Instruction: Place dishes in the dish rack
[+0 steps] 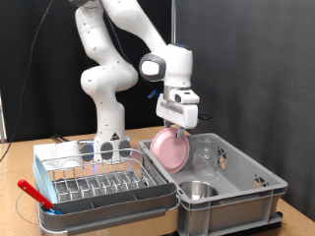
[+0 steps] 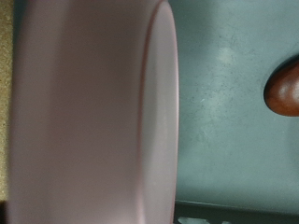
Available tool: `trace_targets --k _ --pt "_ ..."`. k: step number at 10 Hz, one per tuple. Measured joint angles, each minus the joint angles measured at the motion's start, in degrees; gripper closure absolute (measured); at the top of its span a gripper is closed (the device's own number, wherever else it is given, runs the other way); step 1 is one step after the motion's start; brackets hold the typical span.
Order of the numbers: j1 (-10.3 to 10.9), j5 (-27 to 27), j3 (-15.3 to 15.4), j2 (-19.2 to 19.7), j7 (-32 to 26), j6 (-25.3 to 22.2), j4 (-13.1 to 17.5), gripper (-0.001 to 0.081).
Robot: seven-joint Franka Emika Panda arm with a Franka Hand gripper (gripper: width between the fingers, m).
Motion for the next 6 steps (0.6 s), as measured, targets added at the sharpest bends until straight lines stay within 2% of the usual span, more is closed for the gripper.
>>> trace_targets --k 1,2,3,4,5,6 --pt "-0.1 0.0 0.0 0.0 0.1 0.0 0.1 0.0303" --pt "-0.7 -0.2 -0.1 0.0 0.5 0.0 0.3 0.0303" --pt "-1.7 -0.5 0.0 0.2 1.1 0.0 0.7 0.0531" --pt "-3.1 -0.9 0.0 0.7 2.1 0.1 1.2 0.0531" --pt "-4.8 -1.6 0.0 1.6 2.8 0.3 2.1 0.0680" --pt "-6.4 -2.5 -0.1 2.6 3.0 0.8 2.8 0.0771"
